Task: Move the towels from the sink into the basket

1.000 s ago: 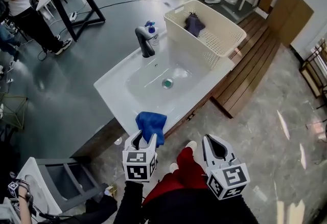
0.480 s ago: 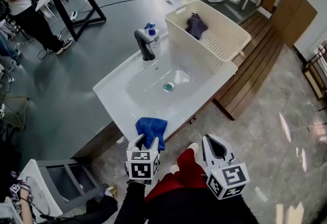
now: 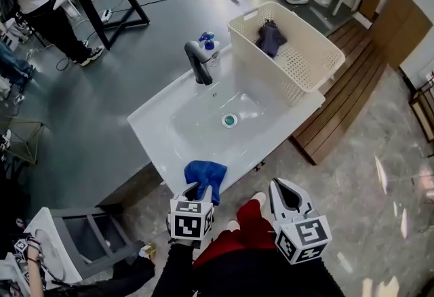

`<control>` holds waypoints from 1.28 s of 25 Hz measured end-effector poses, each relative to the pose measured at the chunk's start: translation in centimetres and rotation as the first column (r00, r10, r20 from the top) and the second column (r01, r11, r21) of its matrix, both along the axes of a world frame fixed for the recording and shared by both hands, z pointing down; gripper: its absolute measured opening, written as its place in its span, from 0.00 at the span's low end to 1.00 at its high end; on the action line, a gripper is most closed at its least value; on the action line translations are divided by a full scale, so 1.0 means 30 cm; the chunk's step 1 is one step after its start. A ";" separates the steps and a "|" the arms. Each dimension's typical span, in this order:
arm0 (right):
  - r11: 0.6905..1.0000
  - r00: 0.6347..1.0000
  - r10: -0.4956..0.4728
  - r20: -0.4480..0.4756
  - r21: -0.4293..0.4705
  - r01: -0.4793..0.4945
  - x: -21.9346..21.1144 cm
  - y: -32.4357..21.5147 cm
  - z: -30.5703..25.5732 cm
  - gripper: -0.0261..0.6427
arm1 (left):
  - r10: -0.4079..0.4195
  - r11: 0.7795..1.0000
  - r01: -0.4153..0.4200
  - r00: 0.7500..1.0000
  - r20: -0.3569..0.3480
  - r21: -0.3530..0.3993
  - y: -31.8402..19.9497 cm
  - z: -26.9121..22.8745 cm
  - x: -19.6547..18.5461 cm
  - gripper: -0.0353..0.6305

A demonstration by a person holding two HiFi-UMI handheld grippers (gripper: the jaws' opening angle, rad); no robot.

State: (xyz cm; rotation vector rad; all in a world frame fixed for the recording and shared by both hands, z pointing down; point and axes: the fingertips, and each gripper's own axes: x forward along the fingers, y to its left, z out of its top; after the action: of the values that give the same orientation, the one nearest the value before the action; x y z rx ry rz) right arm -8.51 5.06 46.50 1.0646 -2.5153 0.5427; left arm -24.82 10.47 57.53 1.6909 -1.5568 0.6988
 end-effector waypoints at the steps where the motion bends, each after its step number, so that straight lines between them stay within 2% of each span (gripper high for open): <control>1: 1.000 1.000 -0.004 -0.001 -0.003 0.004 -0.003 -0.006 0.003 0.05 | 0.004 1.000 -0.004 1.000 0.004 0.002 -0.004 -0.002 0.001 0.20; 10: 1.000 1.000 -0.003 -0.014 -0.024 0.002 0.002 -0.058 0.023 0.05 | 0.052 0.997 -0.053 0.999 0.007 0.059 -0.109 -0.026 0.052 0.16; 19: 0.998 0.998 0.065 -0.013 -0.017 -0.065 0.076 -0.133 0.008 0.05 | 0.111 0.980 -0.107 0.994 -0.016 0.168 -0.256 -0.135 0.149 0.16; 32: 0.982 0.984 0.176 0.020 0.063 -0.177 0.255 -0.305 -0.104 0.05 | 0.197 0.920 -0.195 0.980 0.031 0.339 -0.499 -0.393 0.282 0.16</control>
State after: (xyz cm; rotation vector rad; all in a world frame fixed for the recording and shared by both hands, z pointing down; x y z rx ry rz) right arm -0.85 -4.11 43.39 1.3213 -2.4801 0.5211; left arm -16.35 -4.49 45.73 2.1260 -1.5885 0.5443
